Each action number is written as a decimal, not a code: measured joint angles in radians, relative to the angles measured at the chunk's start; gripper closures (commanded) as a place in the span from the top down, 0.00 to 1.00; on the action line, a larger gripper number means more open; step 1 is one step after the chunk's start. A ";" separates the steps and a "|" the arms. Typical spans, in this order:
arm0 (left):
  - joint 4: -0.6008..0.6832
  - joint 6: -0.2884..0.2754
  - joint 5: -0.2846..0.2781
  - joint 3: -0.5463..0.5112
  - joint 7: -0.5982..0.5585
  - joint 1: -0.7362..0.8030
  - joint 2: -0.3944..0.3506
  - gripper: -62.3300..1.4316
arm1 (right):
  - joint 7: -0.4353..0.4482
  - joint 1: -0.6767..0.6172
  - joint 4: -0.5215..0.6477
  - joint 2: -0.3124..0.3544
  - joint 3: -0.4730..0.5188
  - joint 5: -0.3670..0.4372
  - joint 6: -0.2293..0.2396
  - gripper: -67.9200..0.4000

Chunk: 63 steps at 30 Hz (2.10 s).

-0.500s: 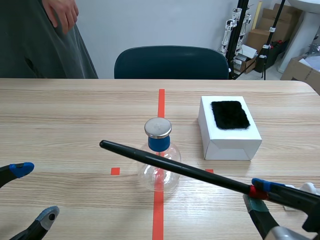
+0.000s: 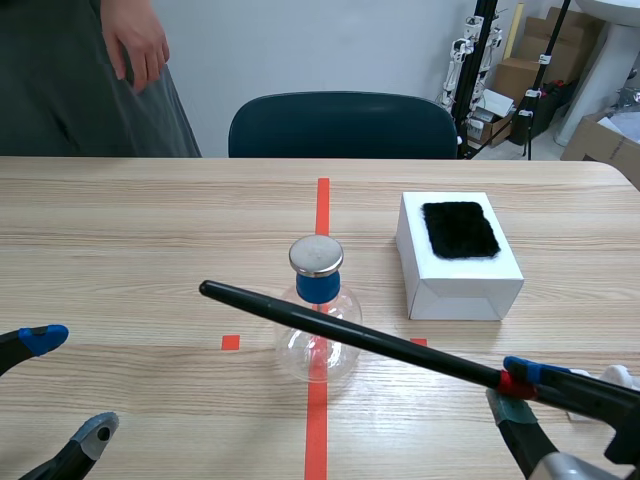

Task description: Do the electroscope experiment. move the rod toward and away from the electroscope

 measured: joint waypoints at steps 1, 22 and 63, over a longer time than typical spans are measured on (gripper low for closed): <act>0.000 0.000 0.000 0.000 0.000 0.000 0.000 1.00 | -0.001 0.000 0.000 0.000 0.000 0.000 0.000 0.12; 0.000 0.000 0.000 0.000 0.000 0.000 0.000 1.00 | -0.055 0.083 0.000 0.120 0.297 0.031 -0.136 0.12; 0.000 0.000 0.000 0.000 0.000 0.000 0.000 1.00 | -0.362 0.521 -0.103 0.349 -0.010 -0.394 -0.075 0.12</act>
